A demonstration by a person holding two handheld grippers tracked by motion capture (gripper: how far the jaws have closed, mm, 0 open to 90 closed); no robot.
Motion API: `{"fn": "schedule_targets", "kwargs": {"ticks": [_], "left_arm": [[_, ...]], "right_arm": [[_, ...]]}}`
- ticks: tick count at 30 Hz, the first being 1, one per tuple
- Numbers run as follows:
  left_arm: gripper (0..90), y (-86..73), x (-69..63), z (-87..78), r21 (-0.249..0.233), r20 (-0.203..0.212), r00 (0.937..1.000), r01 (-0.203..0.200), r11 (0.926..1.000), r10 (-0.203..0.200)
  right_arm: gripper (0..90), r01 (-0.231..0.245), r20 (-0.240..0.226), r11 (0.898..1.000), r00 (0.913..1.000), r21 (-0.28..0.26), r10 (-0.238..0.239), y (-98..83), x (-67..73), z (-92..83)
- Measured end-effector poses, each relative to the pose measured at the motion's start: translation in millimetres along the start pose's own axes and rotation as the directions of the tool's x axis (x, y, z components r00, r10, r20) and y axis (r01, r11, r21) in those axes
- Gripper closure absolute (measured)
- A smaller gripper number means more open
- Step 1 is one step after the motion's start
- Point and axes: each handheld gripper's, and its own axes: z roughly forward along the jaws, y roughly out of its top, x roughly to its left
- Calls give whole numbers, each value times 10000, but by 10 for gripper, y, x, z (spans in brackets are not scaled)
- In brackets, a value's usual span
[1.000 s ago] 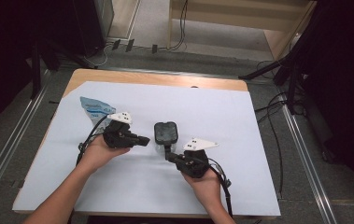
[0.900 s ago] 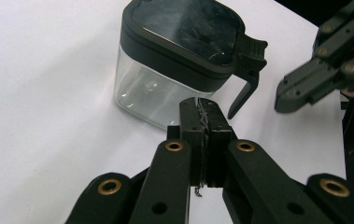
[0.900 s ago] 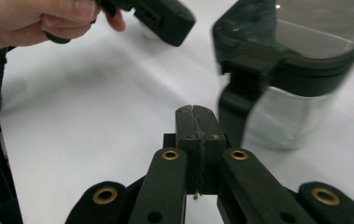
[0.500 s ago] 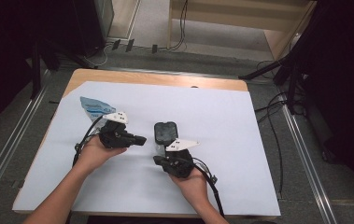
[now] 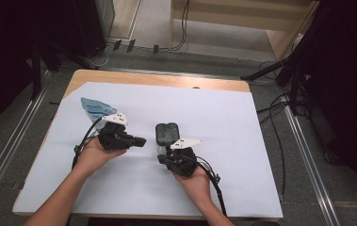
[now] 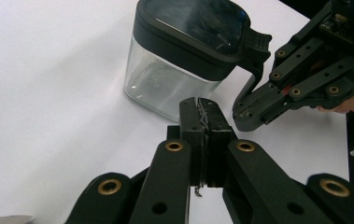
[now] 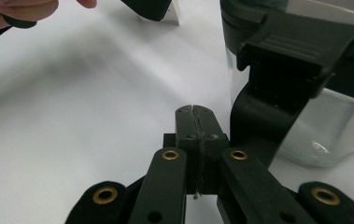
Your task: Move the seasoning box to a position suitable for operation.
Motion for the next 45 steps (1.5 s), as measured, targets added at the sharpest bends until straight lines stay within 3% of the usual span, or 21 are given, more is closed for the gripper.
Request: {"fn": "schedule_targets", "kwargs": {"ticks": [4,18,25,33,37,41,43,45], "left_arm": [[900,2,-5,12,50,-19,10000,3,10000,-3],[900,2,-6,44,70,-71,10000,-28,10000,28],[900,10,-9,107,-91,-105,9999,-56,9999,55],[900,86,-3,259,87,-497,9980,-394,9992,397],[900,121,17,299,-141,-362,9993,-42,9999,37],[900,182,22,337,203,-602,9981,-79,9998,91],[900,223,-1,378,58,-522,9985,-152,9999,155],[900,254,-12,436,197,-855,9953,-431,9989,446]], "right_arm": [[900,71,190,10000,9998,6,-71,-5,-32,-16],[900,-463,658,9988,9967,-160,473,-31,-225,-181],[900,-497,835,9986,9952,-171,510,-55,-314,-284],[900,-748,1139,9970,9905,-210,767,-69,-408,-400],[900,-863,1320,9962,9874,-135,873,-78,-471,-453],[900,-843,1435,9964,9861,-8,835,-42,-523,-478],[900,-783,1436,9969,9867,69,765,-27,-551,-488],[900,-735,1420,9972,9873,161,705,-11,-587,-498]]}}
